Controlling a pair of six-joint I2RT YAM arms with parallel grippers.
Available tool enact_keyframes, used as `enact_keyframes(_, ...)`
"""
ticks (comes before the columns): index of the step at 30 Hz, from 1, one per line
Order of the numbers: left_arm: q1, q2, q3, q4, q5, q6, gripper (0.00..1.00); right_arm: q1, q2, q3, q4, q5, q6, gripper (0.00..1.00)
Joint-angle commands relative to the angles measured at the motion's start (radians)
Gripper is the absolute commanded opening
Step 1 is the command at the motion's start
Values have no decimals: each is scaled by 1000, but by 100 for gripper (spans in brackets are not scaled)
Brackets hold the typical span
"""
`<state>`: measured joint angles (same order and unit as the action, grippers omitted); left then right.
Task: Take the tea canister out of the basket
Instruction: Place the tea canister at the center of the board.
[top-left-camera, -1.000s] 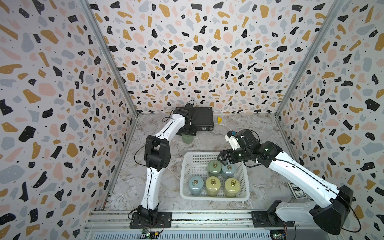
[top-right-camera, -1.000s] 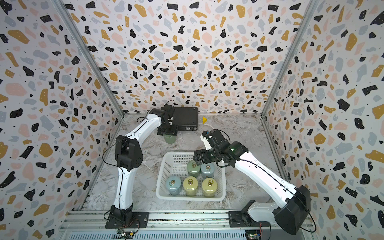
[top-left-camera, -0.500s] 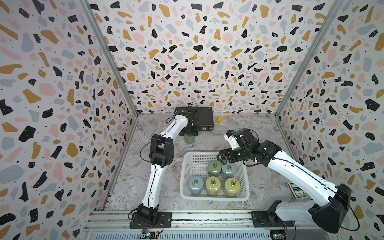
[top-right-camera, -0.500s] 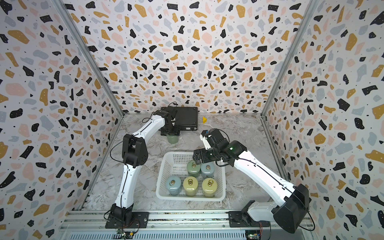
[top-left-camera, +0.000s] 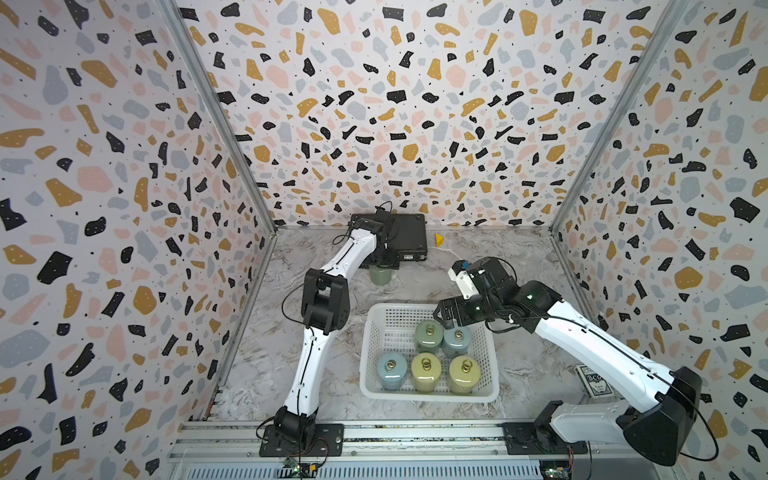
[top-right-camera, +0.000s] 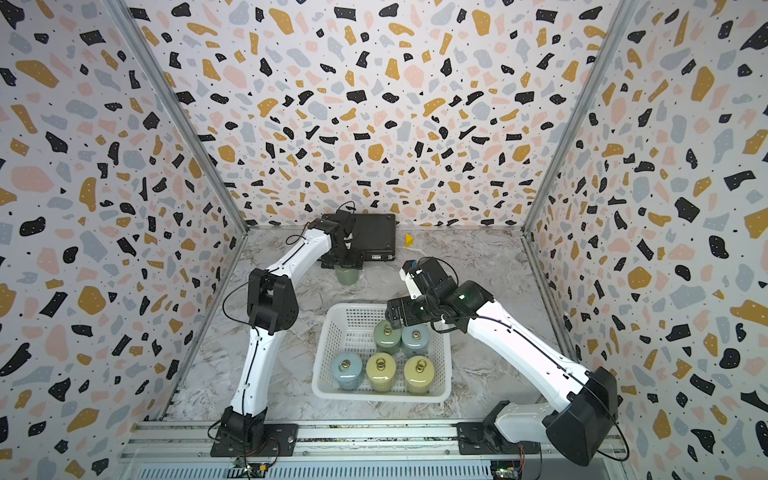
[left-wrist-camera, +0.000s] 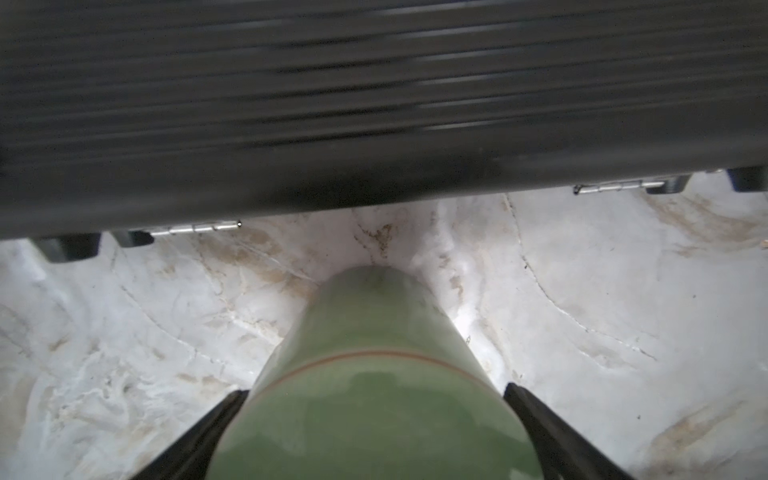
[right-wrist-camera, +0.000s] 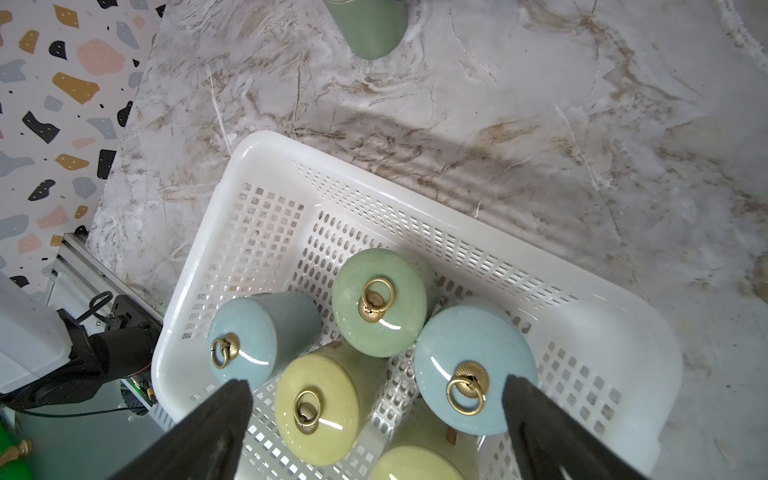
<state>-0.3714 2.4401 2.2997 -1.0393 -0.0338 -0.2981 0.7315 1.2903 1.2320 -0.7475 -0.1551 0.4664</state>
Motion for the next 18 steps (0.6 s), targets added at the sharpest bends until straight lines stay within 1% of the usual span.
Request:
enact_keyframes(1,-1,-80,23,-15,7,11,100,5,-3,47,-8,18,-12,99)
enact_keyframes(5,-1,-170,-20,-25,25,5,100,5,3,56,-15,25,-18,100)
enact_keyframes(9,-3,-307,-123,-9,61,-5,100,5,9,68,-25,31,-30,99)
enact_keyframes(14,-15,-522,-344,64,115,-36,100,5,26,87,-44,46,-41,99)
enact_keyframes(18,-24,-725,-588,176,210,-78,100,5,38,96,-52,50,-43,99)
